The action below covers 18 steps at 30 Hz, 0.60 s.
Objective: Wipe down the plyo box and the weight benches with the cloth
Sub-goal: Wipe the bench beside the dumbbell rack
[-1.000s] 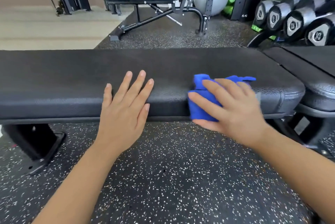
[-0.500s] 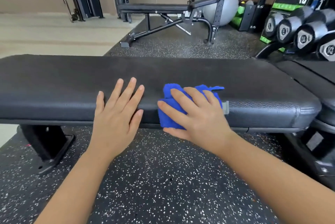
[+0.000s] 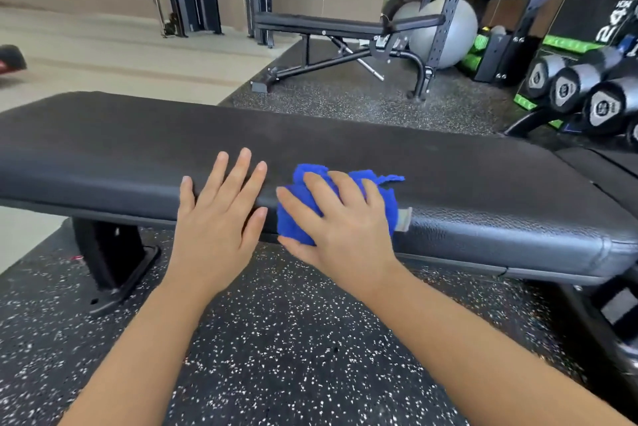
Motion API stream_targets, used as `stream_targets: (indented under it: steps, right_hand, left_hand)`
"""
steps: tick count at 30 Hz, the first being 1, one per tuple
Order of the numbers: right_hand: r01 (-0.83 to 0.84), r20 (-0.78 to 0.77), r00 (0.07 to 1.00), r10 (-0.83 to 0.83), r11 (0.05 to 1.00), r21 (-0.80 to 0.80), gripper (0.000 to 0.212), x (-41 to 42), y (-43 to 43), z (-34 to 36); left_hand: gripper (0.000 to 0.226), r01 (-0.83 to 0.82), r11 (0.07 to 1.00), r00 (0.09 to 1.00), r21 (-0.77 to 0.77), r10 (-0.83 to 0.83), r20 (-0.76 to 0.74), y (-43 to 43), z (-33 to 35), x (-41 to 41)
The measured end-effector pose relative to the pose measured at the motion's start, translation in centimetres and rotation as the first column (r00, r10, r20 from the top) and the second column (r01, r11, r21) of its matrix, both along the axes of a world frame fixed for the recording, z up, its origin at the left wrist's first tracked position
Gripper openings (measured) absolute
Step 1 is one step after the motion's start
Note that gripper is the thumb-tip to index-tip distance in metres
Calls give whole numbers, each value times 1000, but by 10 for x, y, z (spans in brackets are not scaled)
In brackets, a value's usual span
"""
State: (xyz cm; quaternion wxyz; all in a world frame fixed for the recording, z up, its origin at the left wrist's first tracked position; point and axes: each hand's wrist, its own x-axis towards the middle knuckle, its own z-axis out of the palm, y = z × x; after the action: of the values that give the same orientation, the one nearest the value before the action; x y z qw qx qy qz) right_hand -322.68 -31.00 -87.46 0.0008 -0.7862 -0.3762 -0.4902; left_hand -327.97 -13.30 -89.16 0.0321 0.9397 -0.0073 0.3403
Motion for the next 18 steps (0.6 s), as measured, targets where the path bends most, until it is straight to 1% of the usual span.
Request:
stream_targets:
  steps: [2,4,7,9,13,16,18]
  right_hand:
    - [-31,9,999,32,999,-40,49,3,-5,0]
    - [-67,46,996,71,995,-77,49,7,-30,-1]
    - [-69,52,996,73,996,-61,46,10,-67,-6]
    - [-58,37,998,59,998,-35,44,9,-69,-9]
    - [-1,-16,1000,2,999,39,44,4,-26,-3]
    - [-16,-44,999,16,1000,12,47,1,18,6]
    - [-31,-46,999,30,999,-24,50,2,30,8]
  left_hand:
    - [52,-17,999,1000,-28,17,-3,5,0,-1]
    - [52,-29,999,1000,-42,28,-14,8,0,-4]
    - [52,-46,998,999,-31,45,-29,15,-2,-9]
    - [52,-67,997,997,-36,66,-29,23,-2,-12]
    - [52,-58,992,998,-108,57,-11,28,-1,-8]
    - [51,-23,993,999,-118,27,31,33,0,-3]
    - [51,-9,994,999,-113,14,45,41,4,1]
